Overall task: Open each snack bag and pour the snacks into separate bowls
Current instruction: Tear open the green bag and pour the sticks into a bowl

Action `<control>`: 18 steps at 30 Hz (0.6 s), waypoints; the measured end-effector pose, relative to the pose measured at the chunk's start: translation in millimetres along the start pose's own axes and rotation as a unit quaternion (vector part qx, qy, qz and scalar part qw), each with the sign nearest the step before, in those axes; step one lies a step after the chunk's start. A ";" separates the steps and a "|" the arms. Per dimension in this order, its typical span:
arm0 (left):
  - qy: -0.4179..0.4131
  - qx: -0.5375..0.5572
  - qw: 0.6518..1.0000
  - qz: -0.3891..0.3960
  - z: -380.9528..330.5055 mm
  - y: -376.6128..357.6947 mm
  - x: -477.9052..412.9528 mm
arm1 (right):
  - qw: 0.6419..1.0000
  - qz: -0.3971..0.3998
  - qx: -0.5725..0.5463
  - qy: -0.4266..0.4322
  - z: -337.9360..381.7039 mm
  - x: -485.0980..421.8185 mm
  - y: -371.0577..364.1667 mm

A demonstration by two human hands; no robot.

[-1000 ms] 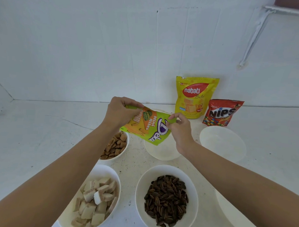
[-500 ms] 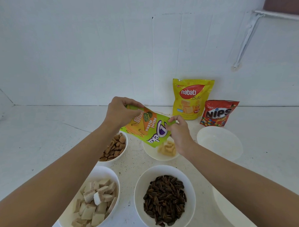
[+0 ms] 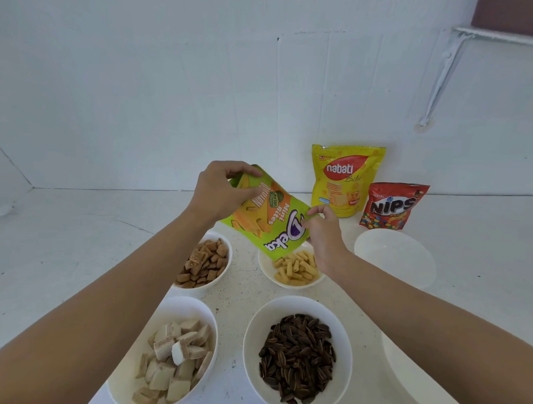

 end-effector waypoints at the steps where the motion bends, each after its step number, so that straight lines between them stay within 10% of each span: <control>1: -0.012 -0.011 1.000 0.007 -0.8 0.1 -0.6 | 1.000 -0.004 -0.008 -0.004 -0.2 -1.1 0.6; 18: -0.083 -0.002 0.993 0.080 -27.2 -2.5 -7.6 | 0.997 -0.046 -0.063 0.017 23.5 -2.1 3.5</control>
Point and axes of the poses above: each hand's wrist, its own x-axis away from the middle knuckle, its own y-axis out of the back of the hand, z = x × y, the point moved 1 cm from there along -x, towards the middle knuckle, and after that the axes turned 13 degrees about x, right-handed, at the moved point
